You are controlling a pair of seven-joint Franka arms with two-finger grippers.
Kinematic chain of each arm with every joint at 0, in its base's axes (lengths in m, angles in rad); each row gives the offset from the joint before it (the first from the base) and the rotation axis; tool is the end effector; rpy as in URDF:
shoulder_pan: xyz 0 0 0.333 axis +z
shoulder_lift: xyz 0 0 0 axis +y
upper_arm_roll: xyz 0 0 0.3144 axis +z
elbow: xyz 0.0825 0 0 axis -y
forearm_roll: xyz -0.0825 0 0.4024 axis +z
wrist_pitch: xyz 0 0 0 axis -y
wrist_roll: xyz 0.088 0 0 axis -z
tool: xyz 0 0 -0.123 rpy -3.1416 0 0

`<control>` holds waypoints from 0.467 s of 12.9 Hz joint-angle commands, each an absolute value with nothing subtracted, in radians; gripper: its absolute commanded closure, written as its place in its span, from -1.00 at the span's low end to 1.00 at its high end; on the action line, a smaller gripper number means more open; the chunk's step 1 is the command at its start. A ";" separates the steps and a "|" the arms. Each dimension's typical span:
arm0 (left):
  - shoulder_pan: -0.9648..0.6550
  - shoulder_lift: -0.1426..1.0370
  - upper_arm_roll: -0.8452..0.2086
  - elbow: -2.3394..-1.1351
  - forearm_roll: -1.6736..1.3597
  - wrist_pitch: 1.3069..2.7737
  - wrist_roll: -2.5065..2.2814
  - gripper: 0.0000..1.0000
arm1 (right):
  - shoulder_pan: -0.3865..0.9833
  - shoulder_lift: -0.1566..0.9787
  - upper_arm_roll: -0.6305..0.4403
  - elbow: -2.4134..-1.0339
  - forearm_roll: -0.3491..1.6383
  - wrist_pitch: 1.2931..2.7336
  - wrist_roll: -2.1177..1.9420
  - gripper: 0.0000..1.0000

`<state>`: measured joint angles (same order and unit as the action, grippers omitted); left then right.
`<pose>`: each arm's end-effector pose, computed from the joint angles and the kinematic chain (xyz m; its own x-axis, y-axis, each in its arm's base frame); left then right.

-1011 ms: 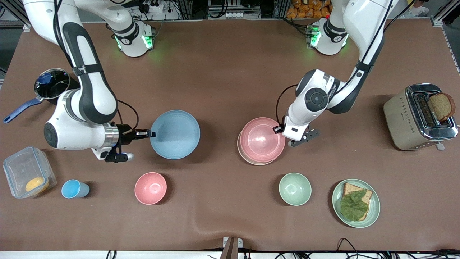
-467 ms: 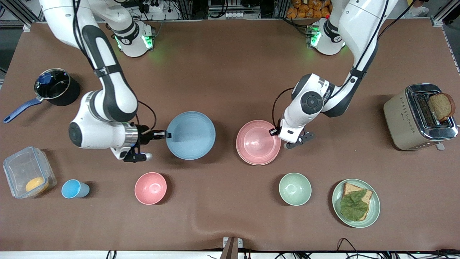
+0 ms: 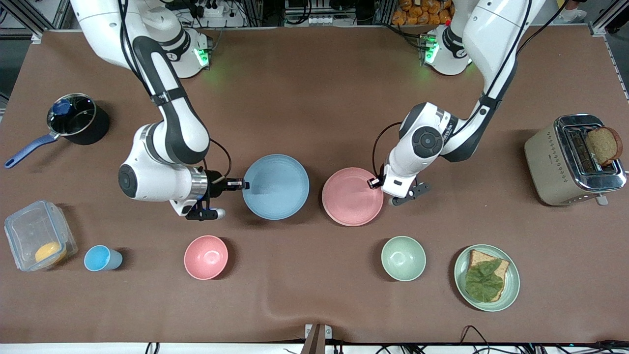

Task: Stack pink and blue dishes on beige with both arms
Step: 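Release the pink plate with the left gripper while the right gripper carries the blue plate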

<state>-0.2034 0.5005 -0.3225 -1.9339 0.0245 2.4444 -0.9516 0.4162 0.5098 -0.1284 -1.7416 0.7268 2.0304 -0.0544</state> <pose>0.5560 -0.3166 0.2103 0.9001 0.4260 -0.0908 0.4341 -0.8945 0.1068 0.6176 0.2381 0.2523 0.9659 0.0197 -0.2581 -0.1119 -0.8674 -0.4849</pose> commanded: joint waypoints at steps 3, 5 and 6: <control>-0.155 0.353 -0.304 -1.916 0.069 2.428 -0.986 -1.00 | 0.426 0.523 -0.133 -1.735 0.764 2.034 -0.049 1.00; -0.082 0.284 -0.307 -1.917 0.153 2.402 -0.945 -1.00 | 0.458 0.523 -0.133 -1.733 0.765 2.060 -0.008 1.00; -0.048 0.256 -0.310 -1.916 0.194 2.375 -0.886 -1.00 | 0.486 0.534 -0.133 -1.727 0.764 2.095 0.053 1.00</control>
